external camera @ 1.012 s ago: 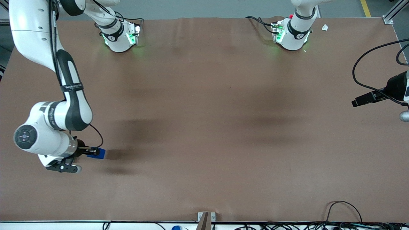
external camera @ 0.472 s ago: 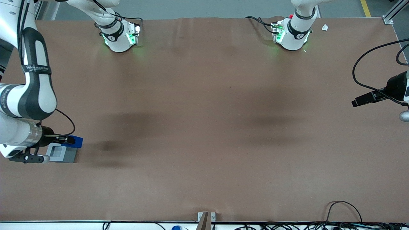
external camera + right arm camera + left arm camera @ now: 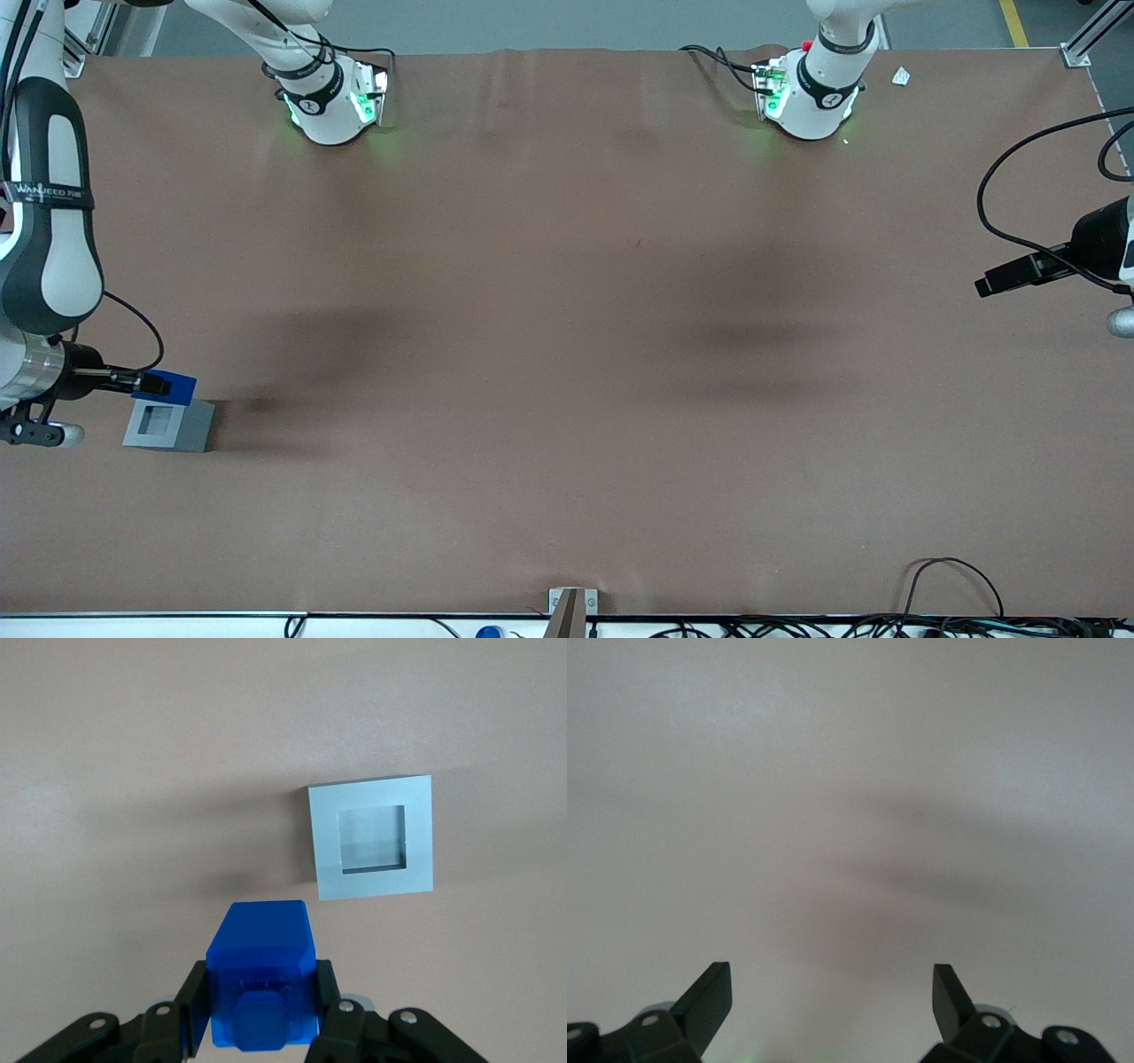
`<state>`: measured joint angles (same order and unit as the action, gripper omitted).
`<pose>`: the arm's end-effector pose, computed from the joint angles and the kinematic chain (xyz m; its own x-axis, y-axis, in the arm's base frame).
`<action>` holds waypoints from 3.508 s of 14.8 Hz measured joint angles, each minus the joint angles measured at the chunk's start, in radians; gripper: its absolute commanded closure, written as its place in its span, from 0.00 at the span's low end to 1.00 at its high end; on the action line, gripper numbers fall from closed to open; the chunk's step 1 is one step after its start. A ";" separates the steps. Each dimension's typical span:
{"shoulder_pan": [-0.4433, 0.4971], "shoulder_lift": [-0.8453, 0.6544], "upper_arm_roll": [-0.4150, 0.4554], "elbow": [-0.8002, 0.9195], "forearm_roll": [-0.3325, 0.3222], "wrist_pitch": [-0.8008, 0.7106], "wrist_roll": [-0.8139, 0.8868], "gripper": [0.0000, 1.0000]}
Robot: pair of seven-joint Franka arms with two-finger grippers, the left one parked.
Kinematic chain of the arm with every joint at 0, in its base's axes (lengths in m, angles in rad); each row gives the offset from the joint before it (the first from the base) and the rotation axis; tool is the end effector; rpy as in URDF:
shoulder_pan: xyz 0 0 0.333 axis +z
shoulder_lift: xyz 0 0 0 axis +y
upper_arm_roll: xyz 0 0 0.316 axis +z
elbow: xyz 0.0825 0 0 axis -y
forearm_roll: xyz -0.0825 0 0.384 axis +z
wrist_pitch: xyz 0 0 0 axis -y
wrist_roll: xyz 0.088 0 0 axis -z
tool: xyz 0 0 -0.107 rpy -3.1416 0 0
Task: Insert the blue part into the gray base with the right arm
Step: 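Carry the blue part over the gray base's square opening, then lower the blue part into the gray base opening and press down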
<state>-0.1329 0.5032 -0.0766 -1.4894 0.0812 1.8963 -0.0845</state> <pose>0.6739 -0.1290 0.3740 0.9854 -0.1437 -0.0914 -0.1483 -0.9879 -0.0451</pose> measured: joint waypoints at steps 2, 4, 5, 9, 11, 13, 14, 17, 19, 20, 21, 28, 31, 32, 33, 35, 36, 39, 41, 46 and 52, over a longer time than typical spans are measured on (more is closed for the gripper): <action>0.002 0.011 0.003 -0.001 0.000 0.007 0.000 0.99; 0.002 0.033 0.003 0.004 0.000 0.020 0.000 0.99; 0.002 0.050 0.003 0.011 -0.001 0.026 0.000 0.99; 0.000 0.093 0.001 0.046 -0.010 0.034 -0.011 0.99; 0.000 0.107 0.001 0.058 -0.016 0.057 -0.032 1.00; 0.000 0.123 0.001 0.073 -0.023 0.073 -0.056 1.00; 0.000 0.129 0.000 0.083 -0.030 0.074 -0.063 1.00; 0.000 0.134 0.000 0.097 -0.045 0.074 -0.066 1.00; -0.005 0.134 -0.003 0.100 -0.046 0.074 -0.067 1.00; -0.009 0.134 -0.004 0.100 -0.046 0.074 -0.068 1.00; -0.013 0.134 -0.005 0.100 -0.046 0.074 -0.069 1.00; -0.044 0.157 -0.007 0.102 -0.046 0.114 -0.072 1.00; -0.050 0.171 -0.007 0.110 -0.046 0.131 -0.077 1.00; -0.055 0.178 -0.007 0.116 -0.046 0.134 -0.086 1.00; -0.061 0.184 -0.007 0.124 -0.046 0.134 -0.093 1.00; -0.069 0.189 -0.008 0.133 -0.046 0.134 -0.103 1.00; -0.071 0.190 -0.008 0.134 -0.046 0.132 -0.104 1.00; -0.078 0.190 -0.008 0.136 -0.046 0.118 -0.105 1.00; -0.080 0.190 -0.008 0.139 -0.046 0.102 -0.105 1.00; -0.081 0.190 -0.008 0.141 -0.046 0.093 -0.106 1.00; -0.080 0.192 -0.003 0.141 -0.046 0.092 -0.106 1.00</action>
<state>-0.2131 0.6956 -0.0793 -1.3481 0.0351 1.9882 -0.1909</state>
